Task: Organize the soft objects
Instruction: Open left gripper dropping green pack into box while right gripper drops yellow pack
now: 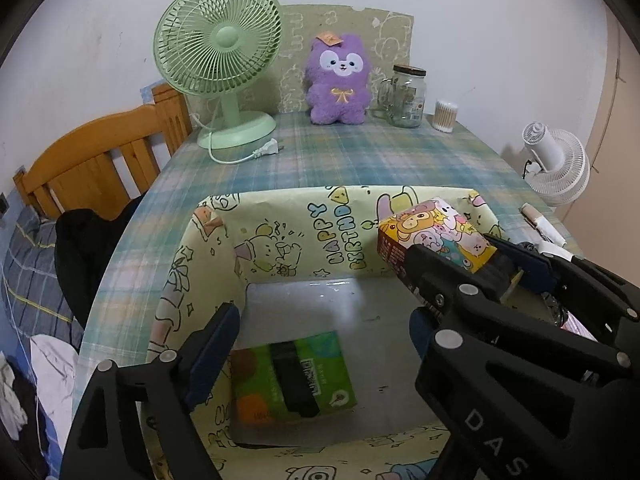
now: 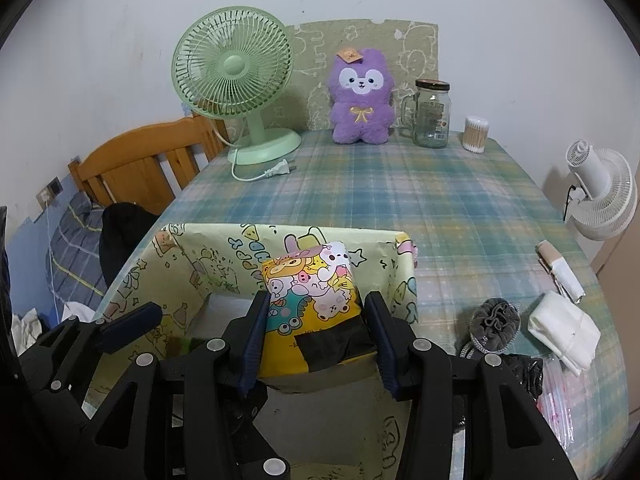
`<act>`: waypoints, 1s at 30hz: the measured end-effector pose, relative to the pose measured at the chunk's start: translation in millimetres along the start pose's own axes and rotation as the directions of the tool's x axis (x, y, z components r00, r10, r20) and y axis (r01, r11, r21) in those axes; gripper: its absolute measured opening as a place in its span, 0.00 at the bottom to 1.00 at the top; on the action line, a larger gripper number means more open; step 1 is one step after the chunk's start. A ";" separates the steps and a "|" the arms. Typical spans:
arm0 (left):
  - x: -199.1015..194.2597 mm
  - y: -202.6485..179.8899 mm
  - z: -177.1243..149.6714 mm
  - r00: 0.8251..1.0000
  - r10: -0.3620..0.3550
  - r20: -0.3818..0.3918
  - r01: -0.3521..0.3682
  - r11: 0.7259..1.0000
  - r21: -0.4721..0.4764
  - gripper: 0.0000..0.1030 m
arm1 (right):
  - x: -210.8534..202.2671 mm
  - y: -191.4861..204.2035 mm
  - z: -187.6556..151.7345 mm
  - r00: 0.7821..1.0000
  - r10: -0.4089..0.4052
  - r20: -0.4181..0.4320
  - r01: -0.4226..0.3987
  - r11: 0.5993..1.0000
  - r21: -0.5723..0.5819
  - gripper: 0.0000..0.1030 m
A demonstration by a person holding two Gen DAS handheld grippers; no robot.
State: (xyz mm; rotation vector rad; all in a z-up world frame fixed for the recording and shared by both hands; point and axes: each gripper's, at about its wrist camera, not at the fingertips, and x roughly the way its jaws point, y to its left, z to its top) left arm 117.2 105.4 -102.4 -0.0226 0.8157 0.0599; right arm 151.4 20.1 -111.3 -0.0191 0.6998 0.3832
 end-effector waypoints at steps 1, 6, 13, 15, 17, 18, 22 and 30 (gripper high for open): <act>-0.2 0.3 -0.2 1.000 0.003 0.002 -0.003 1.000 0.000 0.88 | 0.4 0.7 0.4 1.000 0.000 -0.003 0.000 1.000 -0.006 0.51; -1.3 2.5 1.7 1.000 -0.003 0.008 0.003 1.000 -0.014 0.94 | 1.7 2.6 3.0 0.999 0.039 -0.018 -0.039 0.999 -0.007 0.64; -10.1 2.5 4.6 0.999 0.004 0.034 -0.003 1.000 -0.026 0.99 | -3.5 2.7 5.6 0.998 0.057 -0.038 -0.057 0.998 -0.001 0.69; -12.7 0.8 4.6 0.999 0.002 0.041 -0.001 1.000 -0.025 0.99 | -8.5 1.7 6.3 0.999 0.029 -0.024 -0.029 1.000 -0.004 0.76; -16.6 -1.7 4.2 0.999 0.002 0.052 -0.001 1.000 -0.023 0.99 | -13.0 0.0 7.0 1.000 0.027 -0.012 -0.027 1.000 -0.007 0.76; -18.2 -2.7 4.1 0.998 0.003 0.057 -0.001 1.000 -0.021 0.99 | -15.4 -0.6 7.1 1.000 0.027 -0.007 -0.027 1.000 -0.008 0.76; -24.0 -6.3 4.4 0.998 0.001 0.070 0.001 1.000 -0.019 1.00 | -23.4 -3.4 7.0 1.000 0.017 0.005 -0.017 1.000 -0.009 0.77; -41.1 -15.3 4.9 0.994 0.001 0.111 0.001 1.000 -0.016 1.00 | -44.2 -7.1 7.9 0.999 0.010 0.052 -0.009 1.000 -0.016 0.82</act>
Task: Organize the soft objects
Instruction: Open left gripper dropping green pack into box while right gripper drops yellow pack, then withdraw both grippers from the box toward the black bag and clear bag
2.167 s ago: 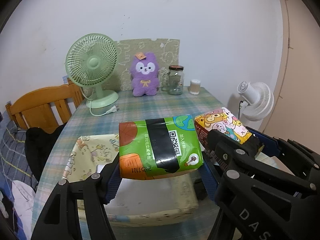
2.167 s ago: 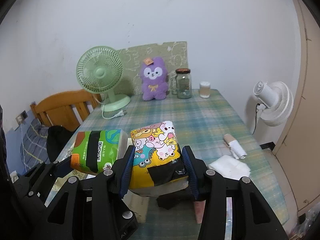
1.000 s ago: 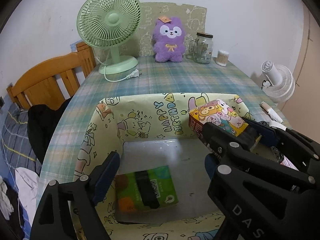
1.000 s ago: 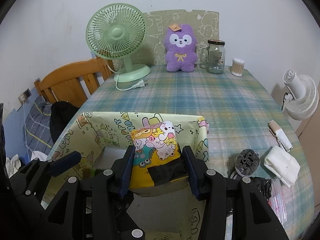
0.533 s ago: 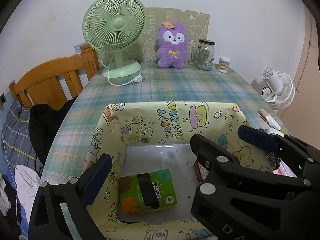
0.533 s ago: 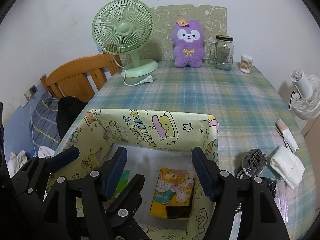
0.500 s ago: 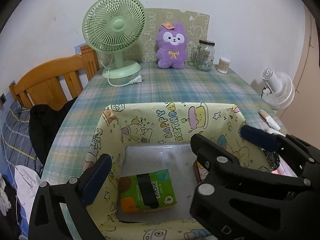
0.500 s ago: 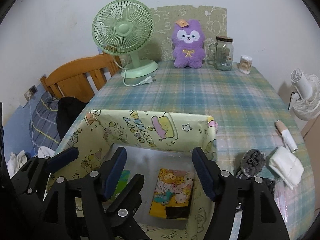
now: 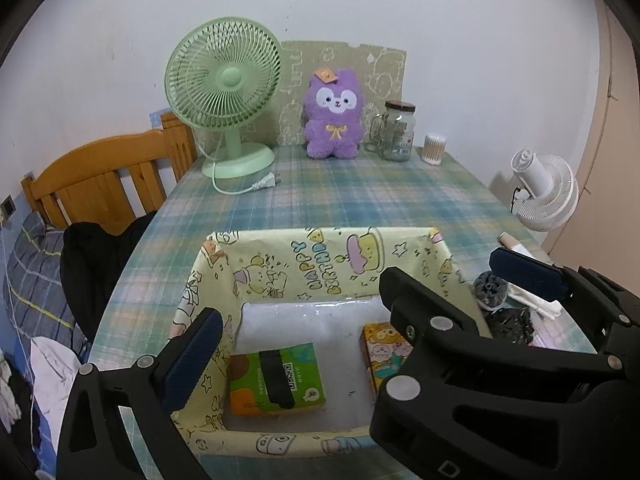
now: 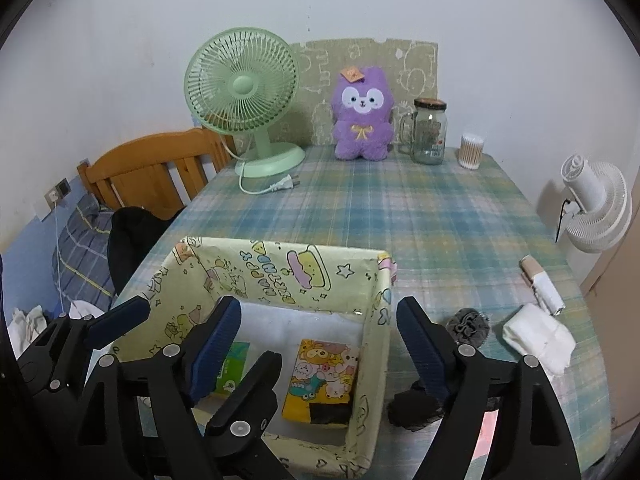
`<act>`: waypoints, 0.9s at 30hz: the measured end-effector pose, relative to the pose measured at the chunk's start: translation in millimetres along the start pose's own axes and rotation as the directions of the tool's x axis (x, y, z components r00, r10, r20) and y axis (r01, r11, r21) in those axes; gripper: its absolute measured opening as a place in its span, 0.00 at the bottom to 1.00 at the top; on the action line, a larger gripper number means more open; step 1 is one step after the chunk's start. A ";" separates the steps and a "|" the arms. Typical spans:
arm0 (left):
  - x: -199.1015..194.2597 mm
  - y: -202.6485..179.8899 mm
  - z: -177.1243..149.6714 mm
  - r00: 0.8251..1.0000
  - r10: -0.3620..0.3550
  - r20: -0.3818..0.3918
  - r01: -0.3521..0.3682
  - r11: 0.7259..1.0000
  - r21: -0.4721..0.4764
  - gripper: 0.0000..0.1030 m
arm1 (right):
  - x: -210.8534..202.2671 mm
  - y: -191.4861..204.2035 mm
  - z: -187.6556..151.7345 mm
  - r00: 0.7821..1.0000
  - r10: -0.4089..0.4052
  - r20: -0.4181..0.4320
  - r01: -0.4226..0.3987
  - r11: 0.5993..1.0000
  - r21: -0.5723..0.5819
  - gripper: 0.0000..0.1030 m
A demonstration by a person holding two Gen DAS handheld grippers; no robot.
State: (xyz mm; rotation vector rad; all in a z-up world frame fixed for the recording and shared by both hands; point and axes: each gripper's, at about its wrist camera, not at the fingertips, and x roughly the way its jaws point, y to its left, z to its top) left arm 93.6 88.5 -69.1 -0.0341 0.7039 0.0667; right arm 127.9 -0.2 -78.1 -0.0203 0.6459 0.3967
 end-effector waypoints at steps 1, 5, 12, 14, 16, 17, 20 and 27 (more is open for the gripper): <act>-2.3 -1.4 0.7 1.000 -0.001 0.005 0.001 1.000 0.001 1.00 | -3.1 -1.2 0.4 1.000 -0.001 0.007 0.001 1.000 0.001 0.83; -9.8 -7.5 3.1 1.000 -0.005 0.023 0.005 1.000 0.008 1.00 | -14.2 -6.4 1.0 1.000 -0.009 0.028 0.009 1.000 0.004 0.84; -23.9 -19.4 5.8 0.998 -0.013 0.057 0.012 1.000 0.017 1.00 | -31.8 -13.5 3.5 0.998 -0.028 0.059 0.027 1.000 0.005 0.87; -28.7 -22.7 6.7 0.997 -0.015 0.071 0.013 1.000 0.019 1.00 | -38.5 -15.9 3.9 0.997 -0.031 0.073 0.031 1.000 0.005 0.87; -33.1 -26.7 7.4 0.996 -0.018 0.083 0.016 1.000 0.022 1.00 | -45.3 -18.5 4.4 0.995 -0.040 0.087 0.040 0.999 0.006 0.89; -35.0 -28.8 7.5 0.996 -0.020 0.088 0.018 1.000 0.023 1.00 | -48.3 -20.1 5.0 0.995 -0.045 0.094 0.044 0.999 0.008 0.89; -40.1 -36.2 7.5 0.995 -0.025 0.100 0.022 0.999 0.030 1.00 | -55.5 -24.5 4.8 0.993 -0.051 0.102 0.051 0.999 0.008 0.89; -47.2 -55.5 4.5 0.993 -0.041 0.113 0.036 0.998 0.051 1.00 | -70.7 -40.0 -1.0 0.991 -0.074 0.109 0.072 0.997 0.020 0.90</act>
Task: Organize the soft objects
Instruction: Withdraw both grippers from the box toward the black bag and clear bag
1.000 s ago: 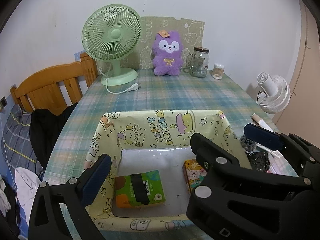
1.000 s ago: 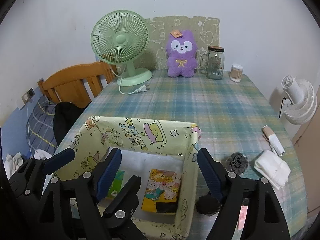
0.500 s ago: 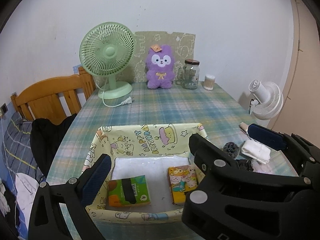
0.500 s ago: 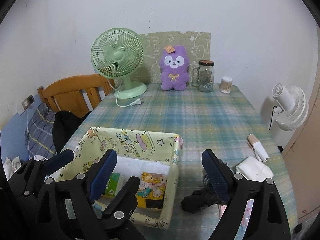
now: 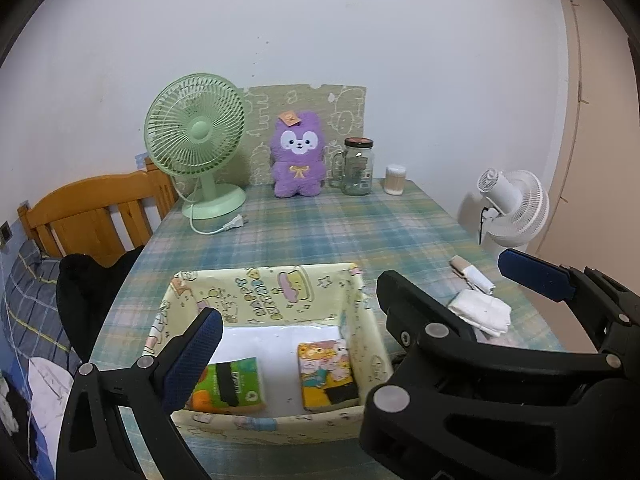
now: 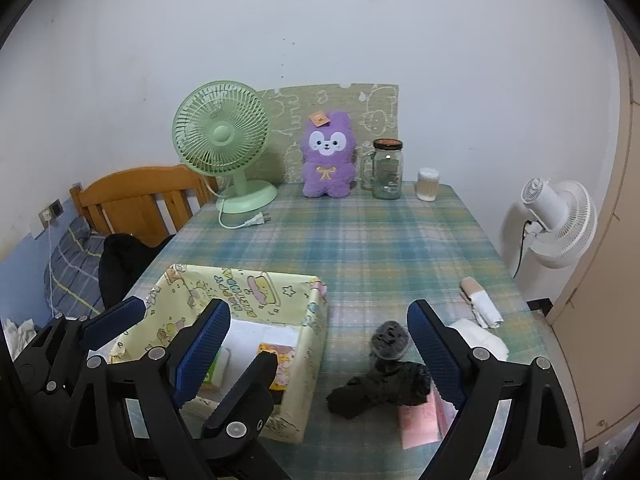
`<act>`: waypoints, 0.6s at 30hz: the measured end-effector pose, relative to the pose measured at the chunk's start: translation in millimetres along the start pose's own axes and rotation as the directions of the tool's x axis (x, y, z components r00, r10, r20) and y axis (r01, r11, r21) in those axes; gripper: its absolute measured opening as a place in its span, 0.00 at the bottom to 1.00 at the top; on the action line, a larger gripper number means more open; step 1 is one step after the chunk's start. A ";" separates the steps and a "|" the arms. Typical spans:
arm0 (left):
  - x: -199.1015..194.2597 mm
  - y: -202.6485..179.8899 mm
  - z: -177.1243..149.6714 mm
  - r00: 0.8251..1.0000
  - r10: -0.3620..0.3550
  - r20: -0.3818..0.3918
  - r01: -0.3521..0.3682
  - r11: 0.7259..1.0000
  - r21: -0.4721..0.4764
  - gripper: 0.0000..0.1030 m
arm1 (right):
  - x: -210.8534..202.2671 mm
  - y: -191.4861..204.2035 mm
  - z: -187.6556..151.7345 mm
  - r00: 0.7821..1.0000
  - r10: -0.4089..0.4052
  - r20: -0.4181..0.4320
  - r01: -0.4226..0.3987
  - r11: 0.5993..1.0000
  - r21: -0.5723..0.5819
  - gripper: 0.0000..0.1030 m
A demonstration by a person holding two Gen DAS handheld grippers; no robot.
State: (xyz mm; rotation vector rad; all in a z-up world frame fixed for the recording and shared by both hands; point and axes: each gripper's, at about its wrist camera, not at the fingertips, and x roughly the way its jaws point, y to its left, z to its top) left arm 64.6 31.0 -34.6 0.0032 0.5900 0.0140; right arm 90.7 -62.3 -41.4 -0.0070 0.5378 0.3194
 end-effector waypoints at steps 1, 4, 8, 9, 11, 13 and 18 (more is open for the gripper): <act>-1.3 -3.2 -0.2 1.000 -0.004 0.003 0.004 1.000 0.005 1.00 | -2.6 -2.7 -0.7 1.000 -0.014 0.003 0.014 1.000 0.007 0.90; -4.8 -12.5 -0.3 1.000 -0.011 0.013 0.011 1.000 0.012 1.00 | -8.6 -11.1 -2.4 0.999 -0.032 0.013 0.032 0.999 0.014 0.90; -8.1 -24.1 -2.3 0.999 -0.027 0.027 0.026 1.000 0.017 1.00 | -17.0 -22.2 -5.7 0.999 -0.047 0.025 0.047 0.999 0.014 0.90; -8.4 -26.7 -2.6 0.999 -0.028 0.030 0.027 0.999 0.017 1.00 | -18.7 -23.5 -6.5 0.998 -0.047 0.029 0.047 0.999 0.013 0.90; -9.3 -32.4 -3.3 0.999 -0.028 0.035 0.027 0.999 0.020 1.00 | -21.9 -29.1 -8.0 0.998 -0.045 0.035 0.045 0.999 0.013 0.90; -10.0 -38.6 -4.9 0.999 -0.033 0.037 0.033 0.999 0.022 1.00 | -24.5 -32.7 -10.2 0.998 -0.049 0.036 0.049 0.999 0.013 0.90; -10.4 -51.5 -8.7 0.998 -0.042 0.042 0.041 0.999 0.024 1.00 | -30.1 -45.5 -16.4 0.998 -0.061 0.032 0.060 0.998 0.018 0.90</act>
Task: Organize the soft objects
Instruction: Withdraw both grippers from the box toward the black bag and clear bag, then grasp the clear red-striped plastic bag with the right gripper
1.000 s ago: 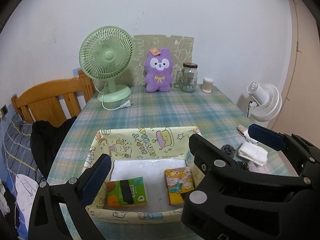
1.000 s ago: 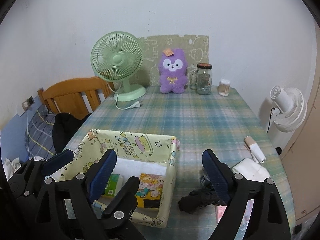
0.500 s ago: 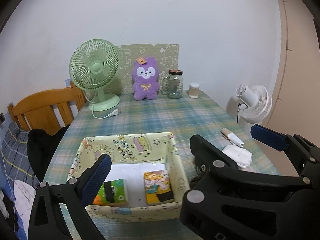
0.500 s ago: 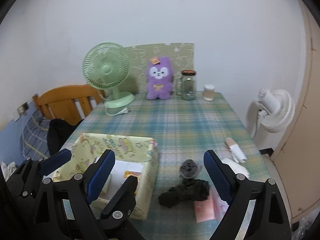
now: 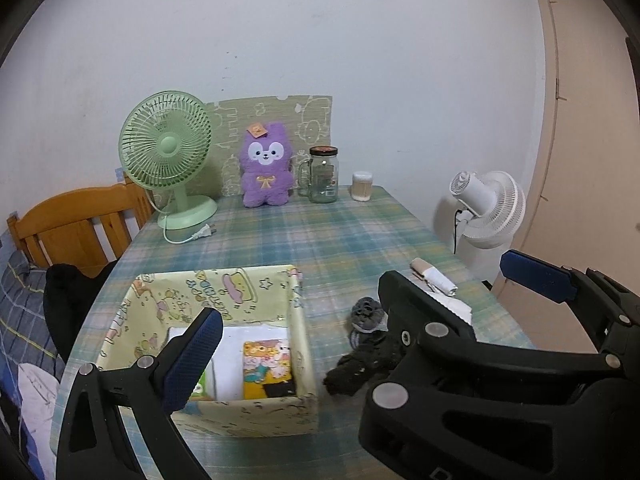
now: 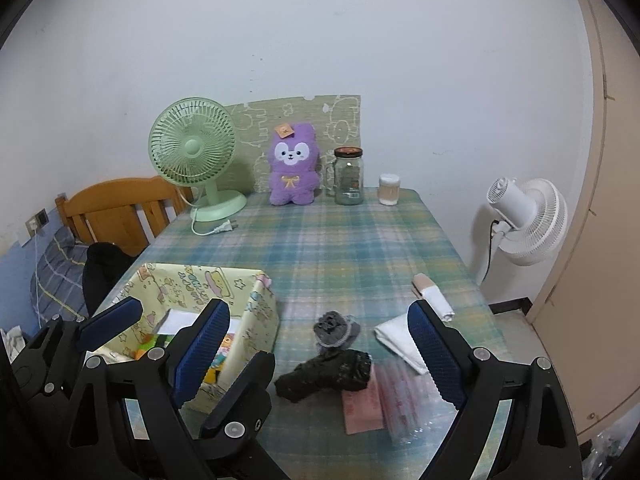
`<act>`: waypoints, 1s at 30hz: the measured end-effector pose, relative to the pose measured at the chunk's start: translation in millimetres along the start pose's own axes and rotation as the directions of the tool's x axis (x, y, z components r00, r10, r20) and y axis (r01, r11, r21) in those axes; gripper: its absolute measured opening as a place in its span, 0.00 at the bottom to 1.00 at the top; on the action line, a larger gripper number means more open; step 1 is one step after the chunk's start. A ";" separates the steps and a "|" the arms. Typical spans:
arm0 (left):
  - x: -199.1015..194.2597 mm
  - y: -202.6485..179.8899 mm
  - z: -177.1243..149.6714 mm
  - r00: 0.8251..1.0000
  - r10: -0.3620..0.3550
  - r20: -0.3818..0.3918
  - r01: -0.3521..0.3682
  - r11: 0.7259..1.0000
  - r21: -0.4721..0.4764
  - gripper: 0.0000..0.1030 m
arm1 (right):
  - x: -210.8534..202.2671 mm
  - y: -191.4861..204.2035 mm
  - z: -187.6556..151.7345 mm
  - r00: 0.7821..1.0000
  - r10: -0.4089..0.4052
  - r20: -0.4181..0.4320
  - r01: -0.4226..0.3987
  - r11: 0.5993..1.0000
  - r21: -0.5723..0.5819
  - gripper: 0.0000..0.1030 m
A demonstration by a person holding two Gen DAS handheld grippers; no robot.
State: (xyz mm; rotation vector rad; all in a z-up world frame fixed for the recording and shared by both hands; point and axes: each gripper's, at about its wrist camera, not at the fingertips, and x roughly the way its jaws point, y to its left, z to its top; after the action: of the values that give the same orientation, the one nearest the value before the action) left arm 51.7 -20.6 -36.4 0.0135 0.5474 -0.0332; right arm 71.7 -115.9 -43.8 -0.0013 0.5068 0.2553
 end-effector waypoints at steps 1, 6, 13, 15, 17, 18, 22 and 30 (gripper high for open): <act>0.3 -3.0 -0.9 1.000 -0.003 0.001 0.003 1.000 0.000 1.00 | -1.1 -2.1 -1.6 1.000 -0.002 -0.002 0.002 1.000 0.002 0.90; 0.6 -17.5 -5.7 1.000 -0.016 0.010 0.016 1.000 0.005 1.00 | -4.8 -15.0 -7.4 1.000 -0.015 0.005 0.015 1.000 0.008 0.90; 6.5 -38.2 -15.0 0.999 -0.033 0.010 0.033 0.999 0.014 1.00 | -7.1 -37.6 -20.1 0.999 -0.034 0.017 0.033 0.999 0.022 0.90; 10.6 -42.7 -19.1 0.999 -0.038 0.002 0.038 0.999 0.013 1.00 | -4.8 -43.4 -25.0 0.999 -0.039 0.016 0.039 0.999 0.028 0.90; 16.2 -48.0 -23.1 0.999 -0.042 -0.011 0.042 0.999 0.013 1.00 | -1.8 -47.8 -29.2 0.999 -0.041 0.008 0.041 0.999 0.033 0.89; 18.3 -49.8 -24.4 0.999 -0.042 -0.014 0.042 0.999 0.012 1.00 | 0.2 -50.7 -31.4 0.999 -0.040 0.004 0.040 0.999 0.035 0.88; 30.3 -57.4 -30.0 0.998 -0.042 -0.037 0.043 0.999 0.008 1.00 | 10.0 -60.3 -39.9 0.999 -0.032 -0.019 0.033 0.999 0.043 0.86; 53.4 -63.9 -41.3 0.996 -0.045 -0.080 0.046 0.999 0.018 0.99 | 28.7 -73.7 -56.4 0.998 -0.008 -0.062 0.013 0.996 0.089 0.81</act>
State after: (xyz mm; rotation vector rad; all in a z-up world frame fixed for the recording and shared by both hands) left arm 73.6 -85.1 -99.7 0.0214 0.6271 -0.0828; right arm 86.8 -183.9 -111.5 0.0755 0.5786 0.2226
